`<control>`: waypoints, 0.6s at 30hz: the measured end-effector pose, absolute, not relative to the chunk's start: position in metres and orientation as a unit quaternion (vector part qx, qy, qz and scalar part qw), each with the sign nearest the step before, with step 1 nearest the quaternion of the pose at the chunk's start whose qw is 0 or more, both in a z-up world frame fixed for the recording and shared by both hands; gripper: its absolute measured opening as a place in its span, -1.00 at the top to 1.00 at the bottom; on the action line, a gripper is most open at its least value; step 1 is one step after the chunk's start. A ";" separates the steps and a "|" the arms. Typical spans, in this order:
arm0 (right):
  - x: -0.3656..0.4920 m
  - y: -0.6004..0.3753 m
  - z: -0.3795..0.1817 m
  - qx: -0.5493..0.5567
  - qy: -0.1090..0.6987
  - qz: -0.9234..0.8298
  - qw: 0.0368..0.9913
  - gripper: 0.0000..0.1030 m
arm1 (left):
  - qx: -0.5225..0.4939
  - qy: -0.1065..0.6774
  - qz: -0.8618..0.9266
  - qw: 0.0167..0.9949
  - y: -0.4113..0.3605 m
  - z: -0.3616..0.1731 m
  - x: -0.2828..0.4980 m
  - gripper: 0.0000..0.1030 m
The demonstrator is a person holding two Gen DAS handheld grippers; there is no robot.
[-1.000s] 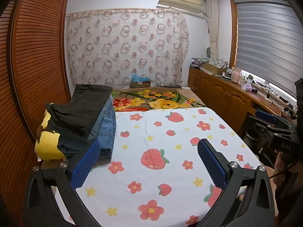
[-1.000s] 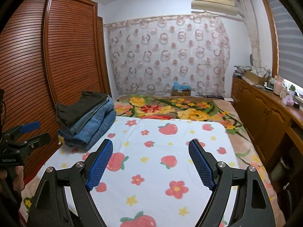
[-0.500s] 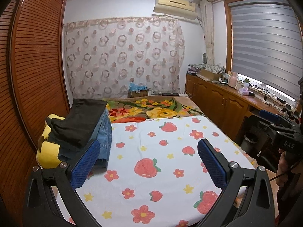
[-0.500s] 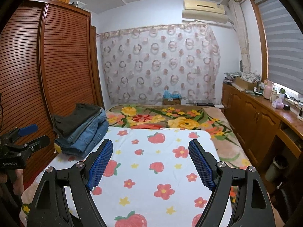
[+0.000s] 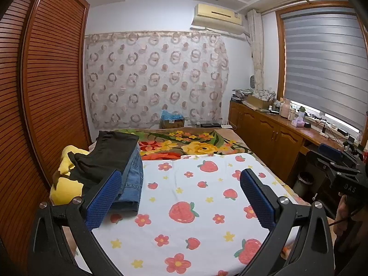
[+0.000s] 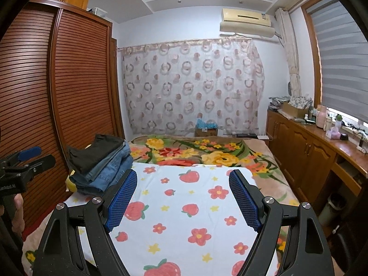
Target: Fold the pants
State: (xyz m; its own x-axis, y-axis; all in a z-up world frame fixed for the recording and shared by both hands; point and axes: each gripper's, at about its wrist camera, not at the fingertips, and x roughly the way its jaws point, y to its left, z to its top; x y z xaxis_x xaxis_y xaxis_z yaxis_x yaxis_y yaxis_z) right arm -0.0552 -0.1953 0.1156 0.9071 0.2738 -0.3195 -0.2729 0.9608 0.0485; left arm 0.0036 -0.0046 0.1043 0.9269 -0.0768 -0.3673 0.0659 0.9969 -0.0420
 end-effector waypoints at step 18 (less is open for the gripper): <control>-0.053 -0.198 0.118 0.001 0.167 0.138 0.976 -0.63 | -0.017 0.191 -0.034 0.981 -0.001 0.103 0.004 -0.99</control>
State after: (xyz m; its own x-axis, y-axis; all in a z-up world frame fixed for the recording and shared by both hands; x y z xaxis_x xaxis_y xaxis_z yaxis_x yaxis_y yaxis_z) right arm -0.0534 -0.1983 0.1180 0.9063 0.2694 -0.3256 -0.2690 0.9620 0.0473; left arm 0.0041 -0.0010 0.1028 0.9251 -0.0727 -0.3727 0.0599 0.9971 -0.0459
